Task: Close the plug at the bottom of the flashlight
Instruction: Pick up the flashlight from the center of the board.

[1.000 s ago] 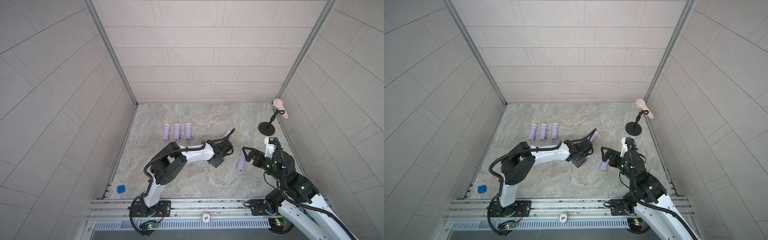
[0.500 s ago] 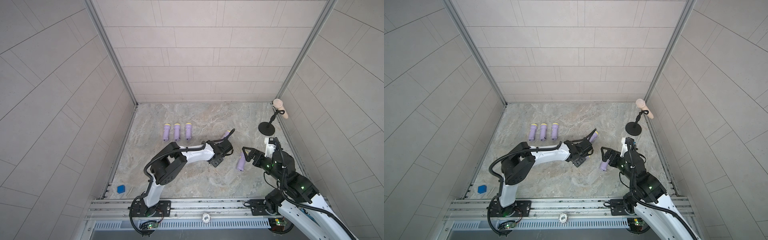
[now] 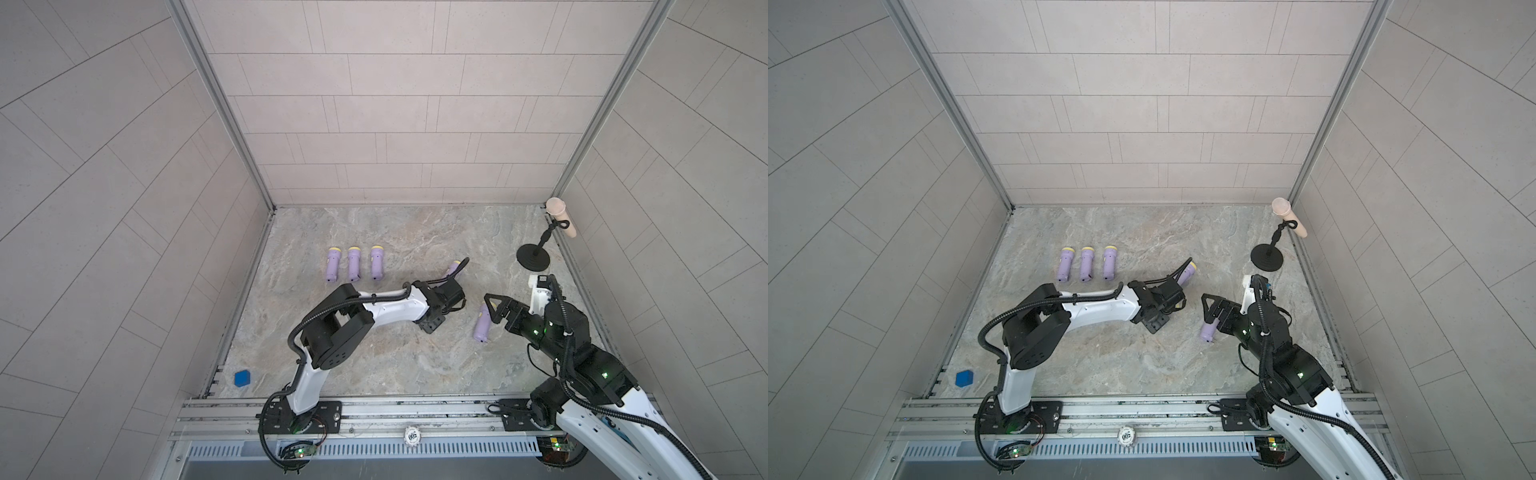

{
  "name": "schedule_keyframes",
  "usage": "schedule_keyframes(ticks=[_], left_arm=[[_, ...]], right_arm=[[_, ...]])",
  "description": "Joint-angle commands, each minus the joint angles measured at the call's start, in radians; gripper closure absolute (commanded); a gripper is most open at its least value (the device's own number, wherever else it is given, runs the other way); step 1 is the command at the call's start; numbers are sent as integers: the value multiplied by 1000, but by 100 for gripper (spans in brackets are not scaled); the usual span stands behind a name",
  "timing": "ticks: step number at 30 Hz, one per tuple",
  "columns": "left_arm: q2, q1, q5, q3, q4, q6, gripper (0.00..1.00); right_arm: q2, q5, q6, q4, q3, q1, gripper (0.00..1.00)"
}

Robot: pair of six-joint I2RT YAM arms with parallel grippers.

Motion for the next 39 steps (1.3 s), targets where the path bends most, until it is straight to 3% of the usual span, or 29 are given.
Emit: schedule_keyframes(ticks=[1,13,16,19,39], left_arm=[[32,2,-14,-17,-50,-2,50],[44,3,-13,-11,-56,-16,57],[44,2,-13,-2,-63,-20,56],[45,3,-13,12,-70,-24,49],[114,7,-36,124,-133,-16,49]], right_arm=[[3,-7,2,14,27,-2,0],[5,-16,11,27,14,-2,0],[5,-18,14,33,7,-2,1],[5,-22,17,36,3,-1,0],[-18,-19,25,33,-20,-2,0]])
